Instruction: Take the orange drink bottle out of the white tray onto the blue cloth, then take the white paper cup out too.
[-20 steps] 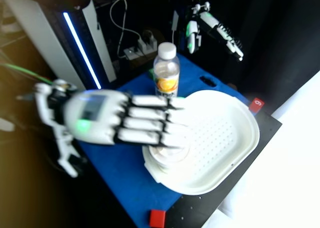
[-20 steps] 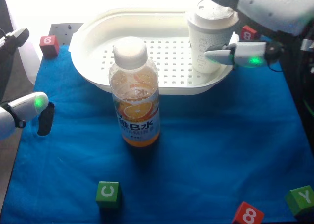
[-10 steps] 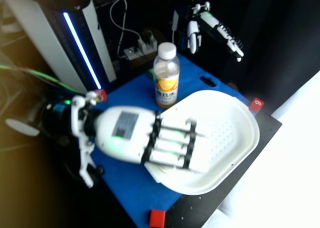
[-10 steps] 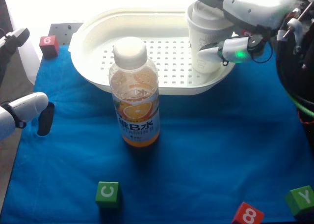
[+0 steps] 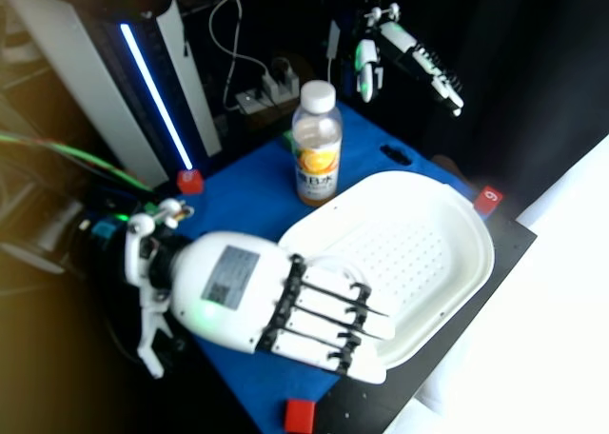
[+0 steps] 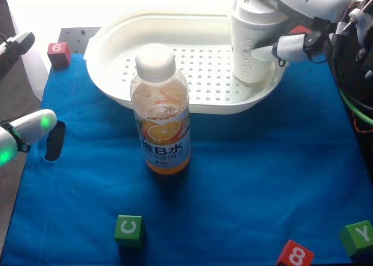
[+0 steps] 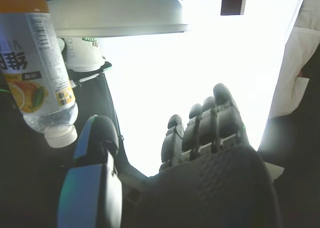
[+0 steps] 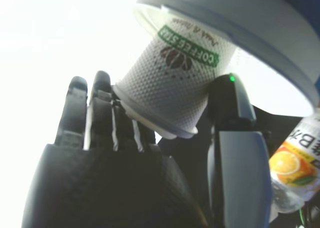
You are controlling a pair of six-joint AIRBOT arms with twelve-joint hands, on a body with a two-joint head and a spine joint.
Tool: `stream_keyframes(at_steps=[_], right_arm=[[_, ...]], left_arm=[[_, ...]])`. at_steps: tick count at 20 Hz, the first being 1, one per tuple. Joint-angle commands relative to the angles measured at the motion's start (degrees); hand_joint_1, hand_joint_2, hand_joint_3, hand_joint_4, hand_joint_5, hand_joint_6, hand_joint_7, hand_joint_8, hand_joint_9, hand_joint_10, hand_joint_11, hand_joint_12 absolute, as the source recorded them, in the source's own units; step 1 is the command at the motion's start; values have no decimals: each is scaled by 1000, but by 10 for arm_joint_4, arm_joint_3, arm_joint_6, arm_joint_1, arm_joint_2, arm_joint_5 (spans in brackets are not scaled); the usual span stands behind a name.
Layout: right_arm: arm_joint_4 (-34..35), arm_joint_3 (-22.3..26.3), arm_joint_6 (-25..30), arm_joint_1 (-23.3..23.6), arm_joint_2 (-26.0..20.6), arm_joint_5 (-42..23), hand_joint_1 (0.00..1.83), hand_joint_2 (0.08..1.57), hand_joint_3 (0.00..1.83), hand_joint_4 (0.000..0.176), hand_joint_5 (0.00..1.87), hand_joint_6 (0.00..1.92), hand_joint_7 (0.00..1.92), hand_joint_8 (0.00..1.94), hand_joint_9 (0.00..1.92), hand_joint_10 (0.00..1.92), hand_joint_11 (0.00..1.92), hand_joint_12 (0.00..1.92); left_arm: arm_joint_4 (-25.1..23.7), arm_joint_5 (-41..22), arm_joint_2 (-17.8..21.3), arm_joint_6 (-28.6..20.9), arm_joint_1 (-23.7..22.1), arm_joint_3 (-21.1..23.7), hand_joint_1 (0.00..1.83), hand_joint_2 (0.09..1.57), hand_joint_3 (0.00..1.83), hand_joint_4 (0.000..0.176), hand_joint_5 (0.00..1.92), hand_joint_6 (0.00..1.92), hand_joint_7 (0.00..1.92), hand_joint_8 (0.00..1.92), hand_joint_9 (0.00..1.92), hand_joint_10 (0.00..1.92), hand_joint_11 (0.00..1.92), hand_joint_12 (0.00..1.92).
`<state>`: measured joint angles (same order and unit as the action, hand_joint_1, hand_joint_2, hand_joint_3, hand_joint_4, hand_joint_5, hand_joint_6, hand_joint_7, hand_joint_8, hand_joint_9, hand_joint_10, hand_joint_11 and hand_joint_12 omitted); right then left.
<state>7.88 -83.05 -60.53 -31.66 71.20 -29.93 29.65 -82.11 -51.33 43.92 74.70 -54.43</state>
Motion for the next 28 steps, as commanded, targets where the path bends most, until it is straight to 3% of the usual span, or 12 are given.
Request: stream_keyframes(at_steps=[1,3,6,8,10,12,15,19,21,22,25,28], right_arm=[[1,0,-2,6,2,-44,997,1180,2,0,136,1067,293,949,409,1620,523,1895],[1,6,-2,6,1,-45,1066,1174,0,0,167,1400,234,1434,558,1909,747,1920],[0,15,-2,6,1,-48,1096,1175,0,0,93,1570,292,1531,654,1921,874,1921],[-10,29,-2,6,-2,-64,1048,1176,1,0,80,1624,393,1486,633,1919,606,1921],[-18,50,-2,6,-17,-94,1058,1182,3,0,48,1606,264,1494,558,1859,664,1921],[-33,84,-1,6,-43,-133,1024,1209,12,0,9,1583,182,1462,303,1734,400,1921],[-55,141,2,6,-96,-197,909,1218,10,0,8,1591,190,1631,327,1901,489,1921],[-88,199,51,-27,-157,-266,1055,1199,0,0,49,1552,105,1684,299,1921,474,1921],[-110,211,114,-57,-177,-299,1070,1210,4,0,55,1501,142,1704,355,1921,546,1921],[-113,228,116,-78,-193,-313,1071,1221,8,0,49,1495,151,1687,361,1914,555,1921],[-110,263,119,-138,-223,-354,1013,1227,4,0,66,1369,236,1472,366,1791,390,1921],[-109,274,129,-188,-223,-351,950,1222,0,0,77,1411,226,1727,302,1887,290,1921]], left_arm=[[-6,-74,-1,-3,-1,0,571,1192,1,141,65,0,0,0,8,2,0,390],[-6,-75,-1,-3,-1,0,625,1198,1,151,95,4,0,0,0,0,0,325],[-5,-75,-1,-3,0,0,594,1190,0,153,86,0,0,0,0,0,0,315],[-4,-76,-1,-3,1,0,597,1193,0,151,89,1,0,0,7,2,0,351],[-4,-76,-2,-3,1,0,564,1190,0,143,75,2,0,0,38,6,0,511],[-4,-76,-2,-3,1,0,534,1184,0,145,68,0,0,0,50,6,0,548],[-2,-78,-2,-3,2,1,549,1179,0,137,58,1,0,0,48,3,0,506],[4,-85,-2,-7,10,3,563,1185,0,98,64,3,0,0,25,8,0,385],[7,-89,-2,-7,13,4,570,1183,0,105,66,3,0,0,28,10,0,365],[8,-90,-2,-7,14,4,581,1182,0,129,76,6,0,0,29,9,0,361],[11,-93,-2,-8,17,5,553,1185,0,114,64,2,0,0,2,1,0,269],[12,-93,-2,-8,17,5,577,1184,0,118,81,4,0,0,0,0,0,303]])
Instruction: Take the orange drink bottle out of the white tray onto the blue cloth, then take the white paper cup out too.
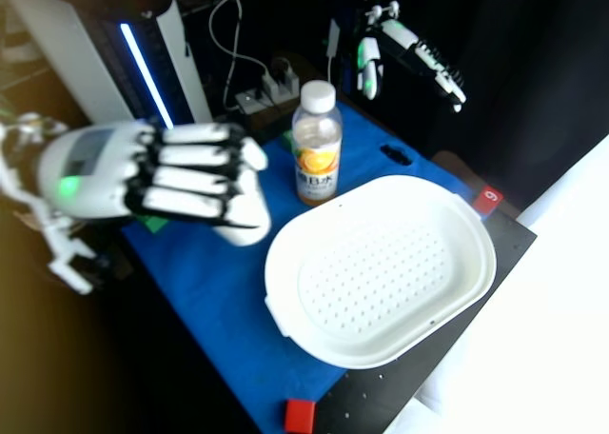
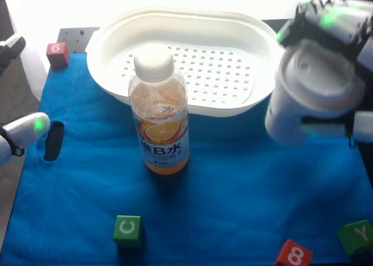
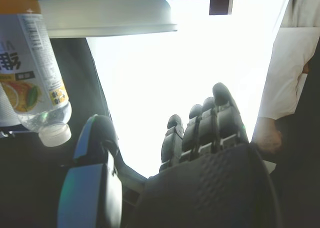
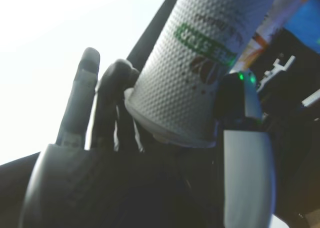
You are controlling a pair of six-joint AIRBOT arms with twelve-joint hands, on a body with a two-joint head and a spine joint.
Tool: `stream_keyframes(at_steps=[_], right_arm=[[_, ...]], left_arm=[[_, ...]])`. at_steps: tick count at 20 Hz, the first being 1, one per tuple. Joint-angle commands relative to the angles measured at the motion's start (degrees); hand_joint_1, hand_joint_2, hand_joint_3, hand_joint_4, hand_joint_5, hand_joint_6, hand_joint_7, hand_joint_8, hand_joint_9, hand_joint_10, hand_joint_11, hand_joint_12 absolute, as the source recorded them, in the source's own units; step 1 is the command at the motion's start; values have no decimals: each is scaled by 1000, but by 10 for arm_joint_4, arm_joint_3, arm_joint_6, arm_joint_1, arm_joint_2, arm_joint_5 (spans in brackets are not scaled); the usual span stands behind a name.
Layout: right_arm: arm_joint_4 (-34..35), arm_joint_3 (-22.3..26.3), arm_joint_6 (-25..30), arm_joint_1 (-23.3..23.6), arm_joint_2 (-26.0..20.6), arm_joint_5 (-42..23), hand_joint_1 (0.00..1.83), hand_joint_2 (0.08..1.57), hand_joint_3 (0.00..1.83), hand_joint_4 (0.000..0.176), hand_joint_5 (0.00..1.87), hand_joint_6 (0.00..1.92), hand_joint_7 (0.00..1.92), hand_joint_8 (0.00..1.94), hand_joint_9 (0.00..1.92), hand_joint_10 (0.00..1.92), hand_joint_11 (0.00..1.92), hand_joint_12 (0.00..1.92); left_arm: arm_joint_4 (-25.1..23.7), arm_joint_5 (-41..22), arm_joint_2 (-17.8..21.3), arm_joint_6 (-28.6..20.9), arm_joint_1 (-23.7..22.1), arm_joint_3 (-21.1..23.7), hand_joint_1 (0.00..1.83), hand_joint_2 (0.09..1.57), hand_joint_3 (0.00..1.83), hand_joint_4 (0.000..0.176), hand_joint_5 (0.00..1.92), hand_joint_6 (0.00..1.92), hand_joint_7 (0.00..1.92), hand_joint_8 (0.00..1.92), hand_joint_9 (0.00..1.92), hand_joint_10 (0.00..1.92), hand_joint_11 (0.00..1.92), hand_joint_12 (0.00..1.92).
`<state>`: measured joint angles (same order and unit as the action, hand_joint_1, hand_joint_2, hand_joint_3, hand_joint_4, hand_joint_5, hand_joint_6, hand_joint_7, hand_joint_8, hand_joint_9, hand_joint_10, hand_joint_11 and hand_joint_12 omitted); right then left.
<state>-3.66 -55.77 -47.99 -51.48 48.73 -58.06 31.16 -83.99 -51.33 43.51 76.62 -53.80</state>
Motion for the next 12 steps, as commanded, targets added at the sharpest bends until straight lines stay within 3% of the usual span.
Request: stream_keyframes(at_steps=[1,2,3,5,6,7,8,9,10,11,12], right_arm=[[12,-2,7,-1,9,-67,969,1227,1,0,47,1447,148,1566,250,1800,229,1921],[16,-7,7,-8,19,-59,940,1239,6,0,9,1492,71,1480,158,1709,144,1921],[21,-12,7,-12,31,-50,947,1241,6,0,1,1480,66,1374,160,1634,172,1921],[30,-21,7,-23,49,-38,948,1227,0,0,0,1561,54,1280,69,1456,8,1886],[37,-24,7,-30,55,-37,938,1216,0,0,0,1492,33,1161,29,1351,1,1841],[43,-24,7,-37,58,-37,913,1179,0,0,0,1071,6,721,5,965,0,1688],[44,-23,7,-39,59,-37,846,1154,0,31,0,586,0,234,0,696,0,1633],[46,-21,7,-39,60,-37,717,1098,0,121,0,116,0,46,0,146,0,1545],[47,-19,7,-39,59,-37,643,1058,0,143,0,22,0,8,0,28,0,1220],[49,-16,7,-39,58,-38,588,1035,0,141,0,4,0,1,0,5,0,851],[49,-12,7,-39,56,-42,550,1023,0,137,0,0,0,0,0,0,0,411]], left_arm=[[-3,-74,-2,-4,-2,-1,567,1179,0,121,87,3,0,0,0,0,0,354],[-3,-74,-2,-4,-2,-1,561,1186,1,116,83,1,0,0,0,0,0,386],[-2,-75,-2,-4,-2,0,563,1187,0,135,85,1,0,0,16,4,0,409],[-2,-76,-2,-4,-1,0,566,1212,3,120,80,1,0,0,27,2,0,404],[-2,-76,-2,-4,-1,0,579,1216,2,123,82,1,0,0,8,5,0,330],[-2,-77,-1,-4,-1,0,562,1209,0,128,75,1,0,0,1,0,0,264],[-2,-78,-1,-4,-1,0,577,1200,0,136,83,2,0,0,0,0,0,280],[-2,-79,-1,-4,-1,0,657,1197,0,138,95,6,0,0,0,0,0,279],[-1,-80,-1,-4,-1,1,726,1192,0,158,97,4,0,0,0,0,0,216],[-1,-82,-1,-4,0,1,738,1182,0,172,96,3,0,0,0,0,0,202],[0,-84,-1,-4,1,1,754,1172,0,175,98,3,0,0,0,0,0,198]])
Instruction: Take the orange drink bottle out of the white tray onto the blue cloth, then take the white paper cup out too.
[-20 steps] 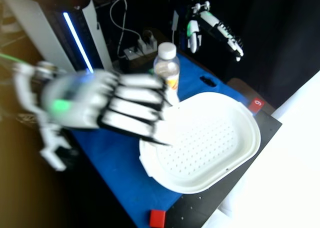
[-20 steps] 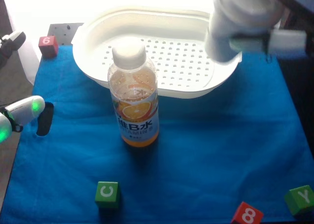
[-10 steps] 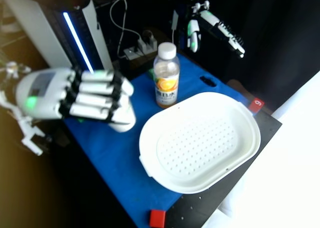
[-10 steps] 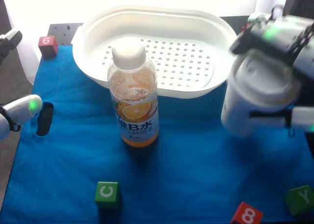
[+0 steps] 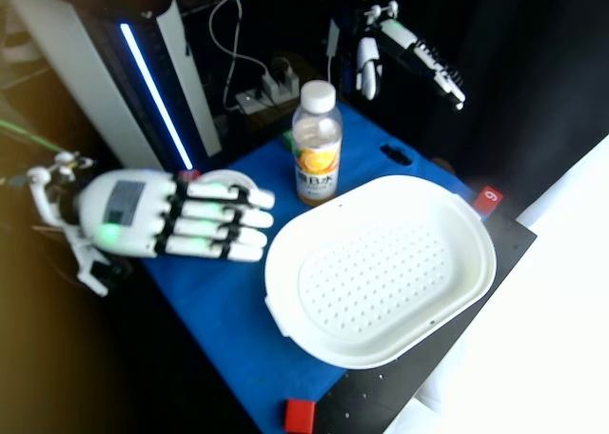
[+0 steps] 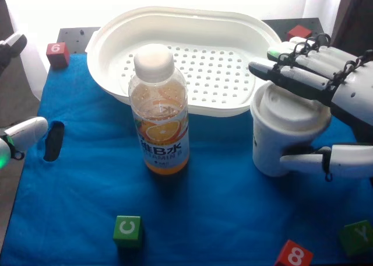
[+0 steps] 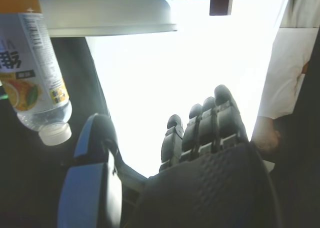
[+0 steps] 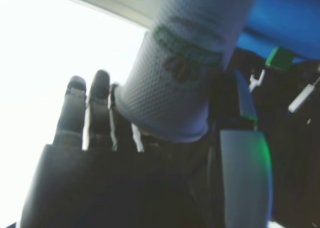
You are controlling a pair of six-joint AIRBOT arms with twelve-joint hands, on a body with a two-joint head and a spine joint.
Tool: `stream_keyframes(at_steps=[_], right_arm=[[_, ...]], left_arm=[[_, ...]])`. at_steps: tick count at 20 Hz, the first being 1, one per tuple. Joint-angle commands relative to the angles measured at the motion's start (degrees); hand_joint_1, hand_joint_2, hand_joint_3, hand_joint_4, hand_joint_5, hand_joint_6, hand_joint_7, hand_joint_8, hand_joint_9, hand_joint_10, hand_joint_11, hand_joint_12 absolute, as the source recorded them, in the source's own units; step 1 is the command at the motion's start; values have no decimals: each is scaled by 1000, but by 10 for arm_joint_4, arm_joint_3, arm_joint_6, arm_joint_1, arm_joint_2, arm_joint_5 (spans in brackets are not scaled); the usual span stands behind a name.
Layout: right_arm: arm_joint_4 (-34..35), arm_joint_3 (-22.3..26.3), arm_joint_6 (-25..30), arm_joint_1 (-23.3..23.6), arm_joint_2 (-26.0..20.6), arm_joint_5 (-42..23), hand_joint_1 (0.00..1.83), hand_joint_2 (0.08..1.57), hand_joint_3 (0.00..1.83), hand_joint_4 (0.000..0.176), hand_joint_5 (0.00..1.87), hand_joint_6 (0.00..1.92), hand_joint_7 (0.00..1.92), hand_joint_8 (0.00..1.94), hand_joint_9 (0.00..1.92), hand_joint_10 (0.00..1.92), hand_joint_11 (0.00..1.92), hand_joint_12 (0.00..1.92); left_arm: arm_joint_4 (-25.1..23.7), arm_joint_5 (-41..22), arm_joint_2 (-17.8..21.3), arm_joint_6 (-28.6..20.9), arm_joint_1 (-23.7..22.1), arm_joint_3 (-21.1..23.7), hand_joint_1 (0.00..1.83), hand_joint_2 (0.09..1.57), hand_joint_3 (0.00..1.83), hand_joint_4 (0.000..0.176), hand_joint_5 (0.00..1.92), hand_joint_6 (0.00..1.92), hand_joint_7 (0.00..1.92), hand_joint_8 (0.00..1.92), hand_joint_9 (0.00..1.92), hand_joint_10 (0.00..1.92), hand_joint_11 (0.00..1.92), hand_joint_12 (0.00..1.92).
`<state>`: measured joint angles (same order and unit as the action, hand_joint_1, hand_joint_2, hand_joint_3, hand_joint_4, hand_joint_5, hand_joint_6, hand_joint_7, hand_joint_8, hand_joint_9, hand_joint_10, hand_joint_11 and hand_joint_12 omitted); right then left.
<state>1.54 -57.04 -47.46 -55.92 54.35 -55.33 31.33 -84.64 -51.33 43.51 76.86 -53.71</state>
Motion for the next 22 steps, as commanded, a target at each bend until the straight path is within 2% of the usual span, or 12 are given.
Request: stream_keyframes(at_steps=[1,3,4,6,7,8,9,11,14,16,18,22], right_arm=[[-3,5,2,5,-4,-73,534,992,0,155,0,0,0,0,0,0,0,81],[-4,15,2,5,-13,-86,478,966,0,175,0,0,0,0,0,0,40,23],[-4,19,2,5,-18,-92,479,938,3,176,0,0,0,0,0,0,7,367],[-8,32,2,5,-34,-116,481,922,3,176,0,0,0,0,0,0,0,258],[-9,38,2,5,-43,-131,473,912,0,140,0,0,0,0,0,0,0,51],[-11,47,2,5,-55,-151,475,897,0,128,0,0,0,0,0,0,0,9],[-13,52,7,5,-62,-164,491,897,0,166,0,0,0,0,0,0,0,1],[-21,53,41,2,-71,-198,591,884,0,176,0,0,0,0,0,0,0,0],[-17,61,51,-3,-88,-254,520,924,7,121,0,0,0,0,0,0,0,0],[-1,64,41,-3,-98,-279,425,973,28,123,0,0,0,0,0,0,0,0],[17,67,23,-3,-105,-297,233,1142,42,12,0,0,0,0,0,0,0,0],[57,67,-1,-3,-108,-322,195,1329,41,30,0,0,0,0,0,0,0,0]], left_arm=[[-1,-78,-1,-4,-1,0,799,1159,0,176,101,2,0,0,3,1,0,257],[0,-80,-1,-4,0,1,815,1145,0,176,101,2,0,0,0,0,0,281],[1,-81,-1,-4,0,1,836,1141,0,176,107,4,0,0,0,0,0,281],[1,-82,-1,-4,1,1,810,1135,0,176,100,1,0,0,17,4,0,349],[1,-83,-1,-5,1,1,817,1140,0,174,96,2,0,0,3,0,0,283],[1,-85,0,-5,1,2,816,1137,0,173,87,0,0,0,0,0,0,267],[1,-86,1,-5,1,3,776,1136,0,168,78,1,0,0,8,2,0,363],[0,-91,3,-6,1,3,730,1130,0,146,47,0,0,0,12,1,0,399],[-9,-106,13,-5,1,12,741,1142,1,129,40,1,0,0,12,3,0,321],[-18,-119,20,-5,1,17,732,1162,3,106,24,4,0,0,0,0,0,258],[-23,-131,24,-4,1,19,704,1169,2,65,4,0,0,0,0,0,0,166],[-34,-145,35,-3,0,20,639,1199,1,45,0,0,0,0,1,0,0,184]])
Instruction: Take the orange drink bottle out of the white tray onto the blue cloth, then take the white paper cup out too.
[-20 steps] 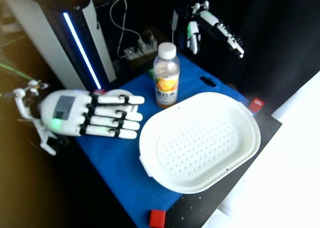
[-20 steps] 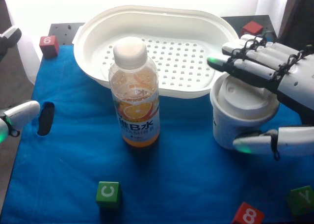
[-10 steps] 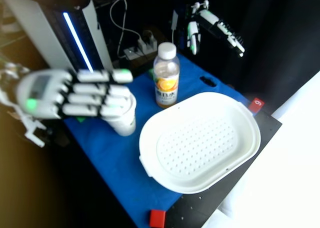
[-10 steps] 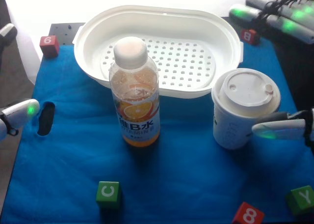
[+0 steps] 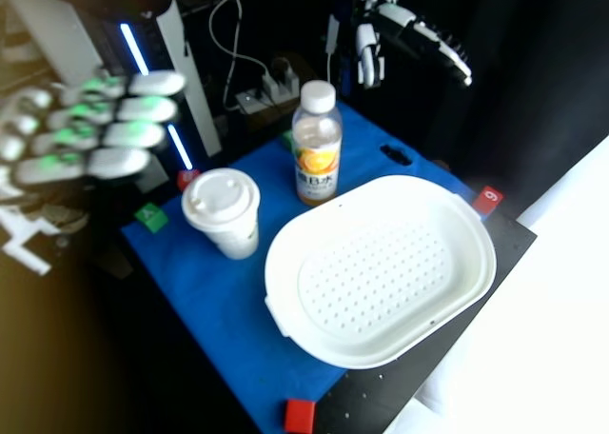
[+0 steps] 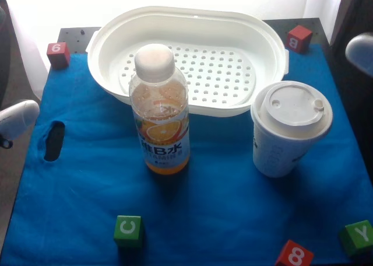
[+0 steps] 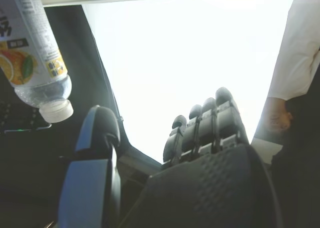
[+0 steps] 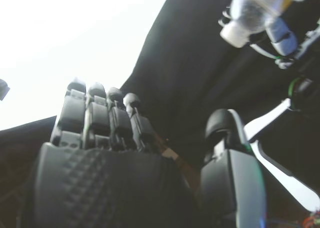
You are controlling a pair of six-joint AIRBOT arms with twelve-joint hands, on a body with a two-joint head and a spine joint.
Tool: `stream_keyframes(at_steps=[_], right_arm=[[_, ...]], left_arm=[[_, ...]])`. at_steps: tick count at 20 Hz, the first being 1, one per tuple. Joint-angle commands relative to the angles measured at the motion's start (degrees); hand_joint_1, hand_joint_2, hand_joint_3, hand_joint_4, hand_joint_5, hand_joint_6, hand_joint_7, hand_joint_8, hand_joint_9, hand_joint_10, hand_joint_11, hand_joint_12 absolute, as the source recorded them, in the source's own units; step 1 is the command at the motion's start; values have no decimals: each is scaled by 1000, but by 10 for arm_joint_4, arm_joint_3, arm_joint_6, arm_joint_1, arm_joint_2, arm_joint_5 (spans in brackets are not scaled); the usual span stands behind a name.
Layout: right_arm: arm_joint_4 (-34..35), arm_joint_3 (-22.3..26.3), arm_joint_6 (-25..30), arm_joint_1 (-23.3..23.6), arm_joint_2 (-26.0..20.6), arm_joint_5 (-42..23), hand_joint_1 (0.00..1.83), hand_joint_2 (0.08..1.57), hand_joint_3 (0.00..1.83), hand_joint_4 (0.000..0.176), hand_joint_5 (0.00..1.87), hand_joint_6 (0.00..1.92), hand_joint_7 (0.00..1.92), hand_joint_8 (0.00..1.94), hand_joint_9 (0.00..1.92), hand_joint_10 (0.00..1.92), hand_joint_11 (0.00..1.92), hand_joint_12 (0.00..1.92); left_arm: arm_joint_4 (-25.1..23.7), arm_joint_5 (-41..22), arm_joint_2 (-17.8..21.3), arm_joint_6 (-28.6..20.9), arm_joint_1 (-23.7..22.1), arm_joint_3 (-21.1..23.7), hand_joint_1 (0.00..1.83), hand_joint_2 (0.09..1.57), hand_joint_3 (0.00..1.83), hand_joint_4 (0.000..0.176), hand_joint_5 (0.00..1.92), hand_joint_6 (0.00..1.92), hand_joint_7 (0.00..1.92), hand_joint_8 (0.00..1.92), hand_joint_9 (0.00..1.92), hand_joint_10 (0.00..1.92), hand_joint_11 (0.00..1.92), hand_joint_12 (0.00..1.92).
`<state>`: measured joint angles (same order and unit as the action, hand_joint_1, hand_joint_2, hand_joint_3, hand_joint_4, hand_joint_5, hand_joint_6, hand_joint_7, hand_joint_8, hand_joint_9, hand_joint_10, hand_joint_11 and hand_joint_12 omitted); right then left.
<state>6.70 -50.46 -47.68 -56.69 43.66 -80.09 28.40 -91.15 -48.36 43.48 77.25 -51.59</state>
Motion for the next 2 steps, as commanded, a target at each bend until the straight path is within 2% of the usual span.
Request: stream_keyframes(at_steps=[1,2], right_arm=[[12,1,-5,5,-2,-77,200,1328,36,6,0,0,0,0,0,0,0,0],[19,1,-12,5,-3,-79,215,1328,30,3,0,0,0,0,0,0,0,0]], left_arm=[[-10,-80,9,-3,-7,-1,635,1206,2,53,0,0,0,0,16,5,0,234],[-14,-80,11,-2,-12,-2,651,1212,3,59,0,0,0,0,17,4,0,239]])
